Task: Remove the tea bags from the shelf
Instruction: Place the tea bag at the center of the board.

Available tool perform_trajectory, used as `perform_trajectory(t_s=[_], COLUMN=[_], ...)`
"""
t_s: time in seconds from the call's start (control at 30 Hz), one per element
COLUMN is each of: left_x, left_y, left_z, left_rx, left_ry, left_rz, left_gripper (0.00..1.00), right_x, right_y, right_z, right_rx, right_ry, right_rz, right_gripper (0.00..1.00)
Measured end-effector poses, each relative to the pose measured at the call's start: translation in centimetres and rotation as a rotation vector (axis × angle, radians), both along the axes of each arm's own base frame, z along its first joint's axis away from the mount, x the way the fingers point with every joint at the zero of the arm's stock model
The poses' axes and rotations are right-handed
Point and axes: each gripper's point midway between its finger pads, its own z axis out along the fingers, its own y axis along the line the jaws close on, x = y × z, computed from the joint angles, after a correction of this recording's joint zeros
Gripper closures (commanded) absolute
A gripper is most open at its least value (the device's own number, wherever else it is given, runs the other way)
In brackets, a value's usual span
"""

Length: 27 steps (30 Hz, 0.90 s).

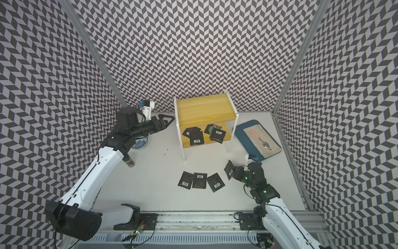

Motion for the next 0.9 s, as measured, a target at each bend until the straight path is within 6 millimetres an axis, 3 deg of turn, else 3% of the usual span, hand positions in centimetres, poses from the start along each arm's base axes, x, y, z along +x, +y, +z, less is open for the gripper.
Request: perform_trajectory(t_s=[0.33, 0.9], left_x=[-0.6, -0.8], left_y=[0.6, 0.9], left_z=[0.9, -0.7], left_rx=[-0.009, -0.004], left_ry=[-0.023, 0.010], left_rz=[0.006, 0.010], left_gripper=[0.22, 0.22], right_x=[-1.7, -2.3], right_y=[-1.0, -2.1], right_z=[-3.3, -4.7], right_rx=[0.022, -0.020], right_ry=[0.054, 0.090], right_rz=[-0.054, -0.096], right_gripper=[0.85, 0.58])
